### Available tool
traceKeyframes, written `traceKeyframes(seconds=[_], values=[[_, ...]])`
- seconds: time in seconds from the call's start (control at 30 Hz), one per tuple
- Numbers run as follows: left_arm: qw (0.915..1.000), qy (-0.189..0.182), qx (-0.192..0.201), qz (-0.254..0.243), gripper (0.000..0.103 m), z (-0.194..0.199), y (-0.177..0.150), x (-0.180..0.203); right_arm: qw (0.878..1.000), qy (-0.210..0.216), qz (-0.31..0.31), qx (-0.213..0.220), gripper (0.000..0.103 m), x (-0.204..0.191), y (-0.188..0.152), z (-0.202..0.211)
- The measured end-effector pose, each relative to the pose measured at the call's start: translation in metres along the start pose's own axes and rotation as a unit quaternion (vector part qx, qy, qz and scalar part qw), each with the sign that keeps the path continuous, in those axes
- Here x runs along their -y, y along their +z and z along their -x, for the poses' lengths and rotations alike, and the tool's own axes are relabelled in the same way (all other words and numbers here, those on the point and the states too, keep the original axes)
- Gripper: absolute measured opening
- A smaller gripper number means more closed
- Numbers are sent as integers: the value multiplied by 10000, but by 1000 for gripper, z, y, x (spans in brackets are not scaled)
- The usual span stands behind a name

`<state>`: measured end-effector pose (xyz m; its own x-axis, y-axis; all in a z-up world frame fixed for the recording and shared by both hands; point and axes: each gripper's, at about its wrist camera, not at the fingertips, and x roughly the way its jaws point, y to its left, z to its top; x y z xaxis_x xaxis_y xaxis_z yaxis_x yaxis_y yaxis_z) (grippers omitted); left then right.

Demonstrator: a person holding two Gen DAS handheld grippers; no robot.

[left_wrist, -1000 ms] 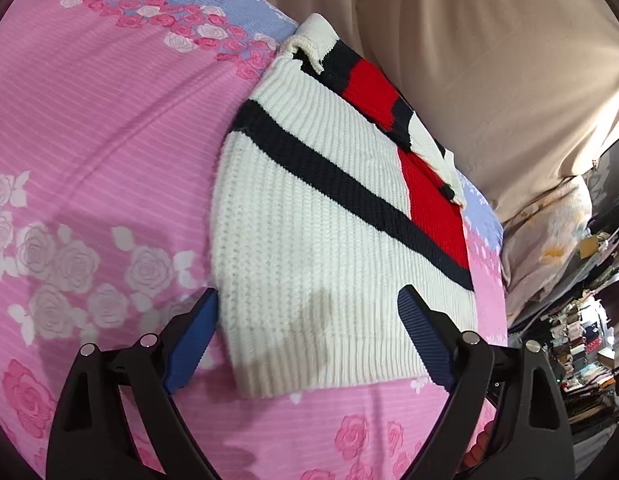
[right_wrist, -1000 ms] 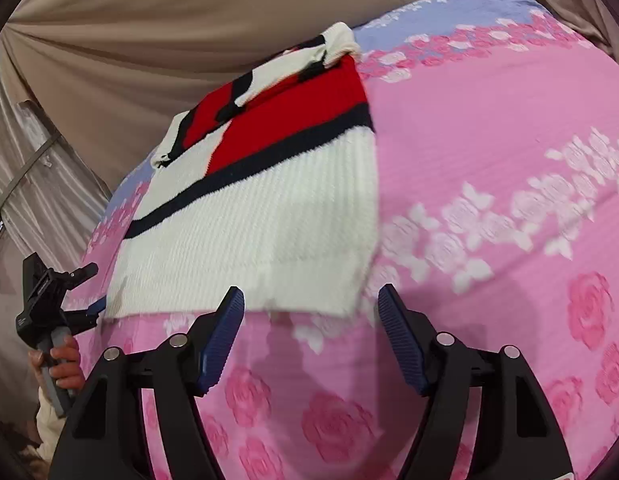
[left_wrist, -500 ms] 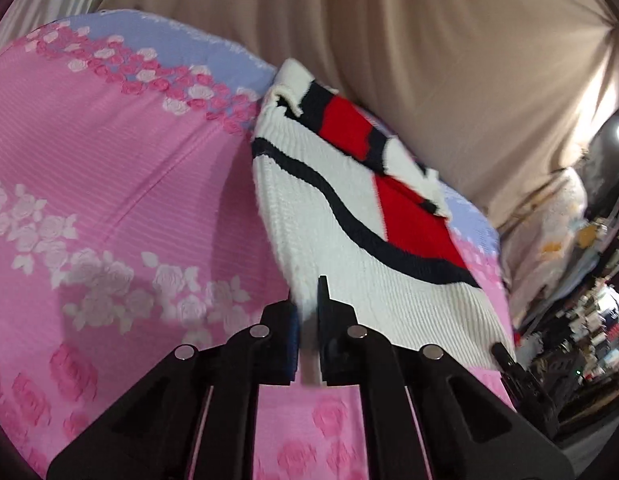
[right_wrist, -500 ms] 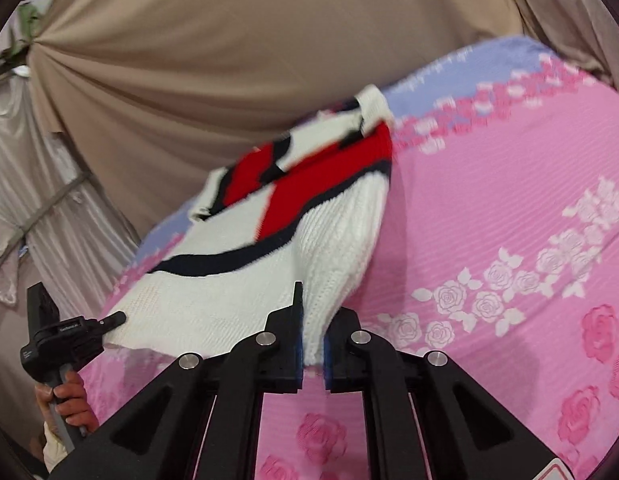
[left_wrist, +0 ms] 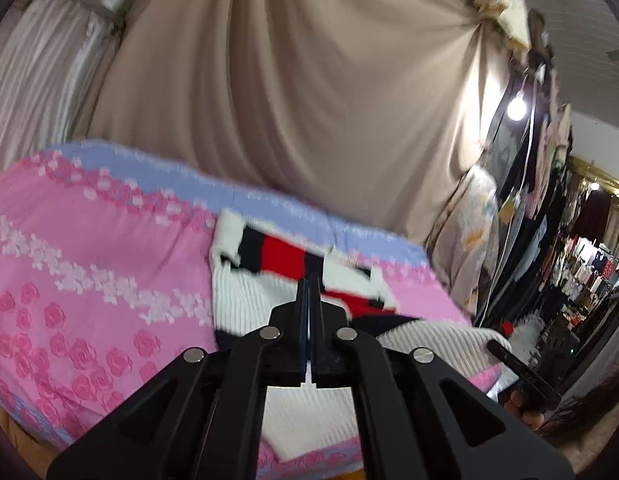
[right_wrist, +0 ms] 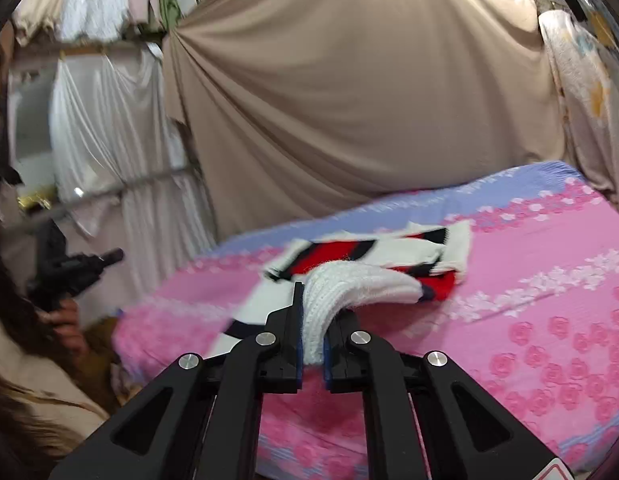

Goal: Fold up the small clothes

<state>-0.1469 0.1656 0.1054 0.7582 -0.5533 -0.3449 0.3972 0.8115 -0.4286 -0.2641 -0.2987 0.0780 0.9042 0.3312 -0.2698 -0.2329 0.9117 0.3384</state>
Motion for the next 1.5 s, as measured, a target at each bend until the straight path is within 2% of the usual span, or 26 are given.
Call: traceKeyframes(seconds=[0.03,0.07,0.1,0.13,0.17,0.23,0.27,0.33,0.4,0.5,0.57,0.63,0.7,0.73,0.87,0.9,0.97,1.0,1.07,1.13,1.23,1.27,1.37,1.43,1.47,1.5], values=[[9995,125,-291,91,1,-15,-6,-6,9998,-105,-112,-122,7,7,-5,-7],[9962,323,-766,255,14,-37,-16,-19,9991,-208,-268,-254,7,15,-13,-15],[9904,483,-1218,432,34,-56,-26,-31,9982,-271,-408,-350,7,23,-19,-20],[9834,572,-1573,705,40,-72,-38,-43,9971,-312,-540,-428,7,29,-26,-23],[9744,565,-1878,1101,46,-86,-54,-57,9959,-327,-682,-487,7,35,-33,-24],[9579,471,-2286,1671,46,-103,-79,-76,9945,-314,-850,-528,7,40,-42,-21],[9490,341,-2436,1970,46,-109,-90,-83,9941,-300,-898,-538,7,43,-45,-18],[9411,159,-2539,2229,57,-115,-100,-87,9935,-275,-958,-556,8,46,-49,-14],[9399,120,-2502,2320,71,-120,-105,-86,9932,-229,-999,-549,8,48,-50,-12],[9445,33,-2398,2244,86,-122,-106,-77,9931,-105,-1074,-468,8,47,-53,-9],[9445,-16,-2435,2204,85,-127,-105,-71,9928,-3,-1134,-396,8,45,-53,-8],[9369,-510,-2639,2233,60,-138,-106,-65,9928,54,-1145,-345,8,45,-52,-8],[9340,-720,-2771,2136,6,-145,-105,-55,9933,107,-1121,-272,8,43,-51,-6],[9371,-752,-2732,2040,7,-144,-102,-50,9938,157,-1081,-208,8,41,-50,-3],[9729,-856,-1700,1316,5,-90,-64,-26,9964,393,-752,13,7,25,-44,18],[9791,-895,-1418,1150,5,-73,-54,-19,9969,430,-655,45,7,20,-42,24],[9891,-920,-808,814,5,-31,-35,-6,9975,517,-445,175,7,10,-36,38],[9920,-928,-550,657,5,-12,-28,0,9973,580,-372,255,7,6,-33,45],[9943,-914,-272,481,5,11,-19,7,9961,701,-238,470,7,-2,-26,61],[9948,-843,-299,486,6,15,-15,10,9972,534,-119,517,7,-3,-22,69],[9902,-707,-917,776,11,-15,-30,-3,9988,288,-274,274,7,8,-29,60],[9855,-629,-1257,948,11,-30,-42,-15,9989,257,-340,199,7,10,-33,57],[9709,-292,-1882,1452,11,-58,-72,-43,9993,155,-318,-88,7,9,-45,47],[9604,-35,-2218,1688,17,-69,-91,-54,9994,101,-250,-231,7,7,-51,43],[9568,100,-2333,1733,23,-72,-99,-58,9992,86,-233,-303,7,7,-54,42],[9541,210,-2390,1791,34,-73,-105,-61,9991,60,-226,-349,7,8,-56,41]])
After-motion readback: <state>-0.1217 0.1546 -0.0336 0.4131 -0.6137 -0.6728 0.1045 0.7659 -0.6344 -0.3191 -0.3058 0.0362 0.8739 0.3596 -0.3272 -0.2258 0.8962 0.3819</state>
